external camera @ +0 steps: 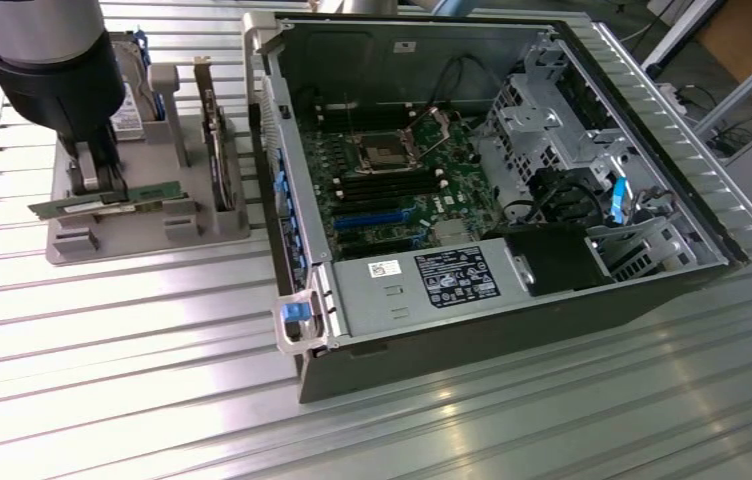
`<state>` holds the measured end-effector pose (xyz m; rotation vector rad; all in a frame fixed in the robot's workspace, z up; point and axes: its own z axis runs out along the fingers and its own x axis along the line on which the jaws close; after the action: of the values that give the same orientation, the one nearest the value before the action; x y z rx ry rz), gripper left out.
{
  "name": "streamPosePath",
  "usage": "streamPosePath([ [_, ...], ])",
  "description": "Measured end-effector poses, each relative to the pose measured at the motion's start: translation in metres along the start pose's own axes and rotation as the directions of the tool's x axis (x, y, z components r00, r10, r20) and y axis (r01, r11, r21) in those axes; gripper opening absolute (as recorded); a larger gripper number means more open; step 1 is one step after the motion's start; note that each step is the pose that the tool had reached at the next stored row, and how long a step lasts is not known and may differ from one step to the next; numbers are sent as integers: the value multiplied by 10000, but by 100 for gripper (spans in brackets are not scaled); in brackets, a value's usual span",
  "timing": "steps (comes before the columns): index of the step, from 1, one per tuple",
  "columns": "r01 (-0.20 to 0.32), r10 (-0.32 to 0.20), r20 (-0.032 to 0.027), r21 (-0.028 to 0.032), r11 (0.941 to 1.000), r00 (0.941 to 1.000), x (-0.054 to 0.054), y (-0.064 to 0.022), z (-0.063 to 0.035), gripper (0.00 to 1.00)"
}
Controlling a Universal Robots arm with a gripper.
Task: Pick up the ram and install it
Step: 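Pick up the ram and move it above insertion slot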
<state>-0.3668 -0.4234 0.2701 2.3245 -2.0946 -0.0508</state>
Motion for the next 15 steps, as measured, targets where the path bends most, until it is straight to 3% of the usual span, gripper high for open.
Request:
streamPosePath([
  [15, 0, 0, 0, 0, 10000, 10000, -3, 6, -191, 13],
])
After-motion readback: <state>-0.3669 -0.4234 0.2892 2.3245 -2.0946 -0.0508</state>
